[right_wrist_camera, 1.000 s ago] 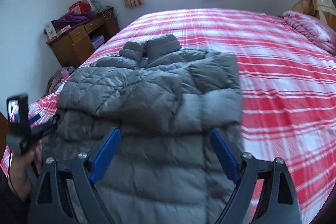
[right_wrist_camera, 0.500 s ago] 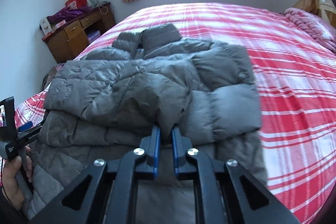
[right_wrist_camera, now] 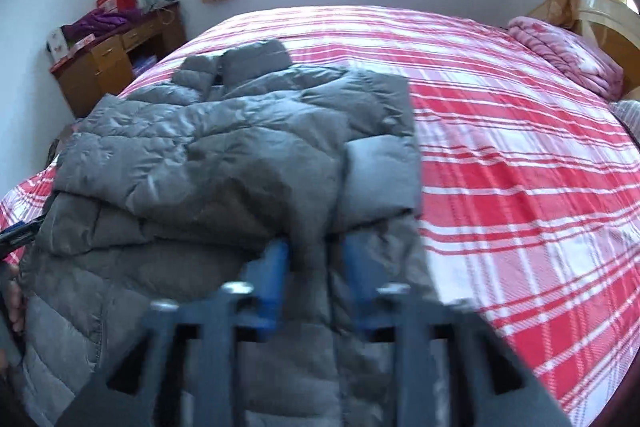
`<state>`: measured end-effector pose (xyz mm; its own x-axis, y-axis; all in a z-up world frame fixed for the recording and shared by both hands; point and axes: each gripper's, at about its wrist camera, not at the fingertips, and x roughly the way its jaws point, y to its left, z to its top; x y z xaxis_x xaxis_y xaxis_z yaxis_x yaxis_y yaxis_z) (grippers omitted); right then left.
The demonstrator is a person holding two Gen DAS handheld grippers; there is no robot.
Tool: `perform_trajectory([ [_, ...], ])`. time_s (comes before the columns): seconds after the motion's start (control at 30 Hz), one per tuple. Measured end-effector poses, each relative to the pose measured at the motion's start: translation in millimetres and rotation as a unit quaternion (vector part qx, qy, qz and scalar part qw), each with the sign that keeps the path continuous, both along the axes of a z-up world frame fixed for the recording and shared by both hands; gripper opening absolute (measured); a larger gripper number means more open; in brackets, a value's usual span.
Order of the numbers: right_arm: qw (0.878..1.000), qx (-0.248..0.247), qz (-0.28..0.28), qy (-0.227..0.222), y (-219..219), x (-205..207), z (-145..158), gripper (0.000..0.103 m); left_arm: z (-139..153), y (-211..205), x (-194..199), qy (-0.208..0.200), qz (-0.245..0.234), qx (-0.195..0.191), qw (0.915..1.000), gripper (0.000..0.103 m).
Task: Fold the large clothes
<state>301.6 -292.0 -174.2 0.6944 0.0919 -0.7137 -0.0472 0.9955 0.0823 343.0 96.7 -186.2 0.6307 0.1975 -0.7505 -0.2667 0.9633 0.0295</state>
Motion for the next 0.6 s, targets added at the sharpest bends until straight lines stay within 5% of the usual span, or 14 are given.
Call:
perform_trajectory([
  [0.17, 0.996, -0.017, -0.052, -0.066, -8.5, -23.8, 43.6, 0.057, 70.8, -13.3, 7.5, -0.074, -0.031, -0.017, 0.9966, 0.091],
  [0.3, 0.995, 0.014, -0.036, -0.095, 15.1, -6.3, 71.8, 0.057, 89.7, -42.7, 49.1, -0.100, -0.065, -0.026, 0.9925, 0.092],
  [0.43, 0.994, 0.060, -0.022, -0.090, 41.9, 35.4, 70.1, 0.056, 61.1, -59.9, 96.1, -0.077, -0.054, -0.038, 0.9948, 0.092],
  [0.6, 0.997, 0.044, -0.021, -0.065, 62.5, 76.5, 27.0, 0.056, -10.8, -72.9, 142.6, -0.002, -0.043, -0.034, 0.9985, 0.092],
])
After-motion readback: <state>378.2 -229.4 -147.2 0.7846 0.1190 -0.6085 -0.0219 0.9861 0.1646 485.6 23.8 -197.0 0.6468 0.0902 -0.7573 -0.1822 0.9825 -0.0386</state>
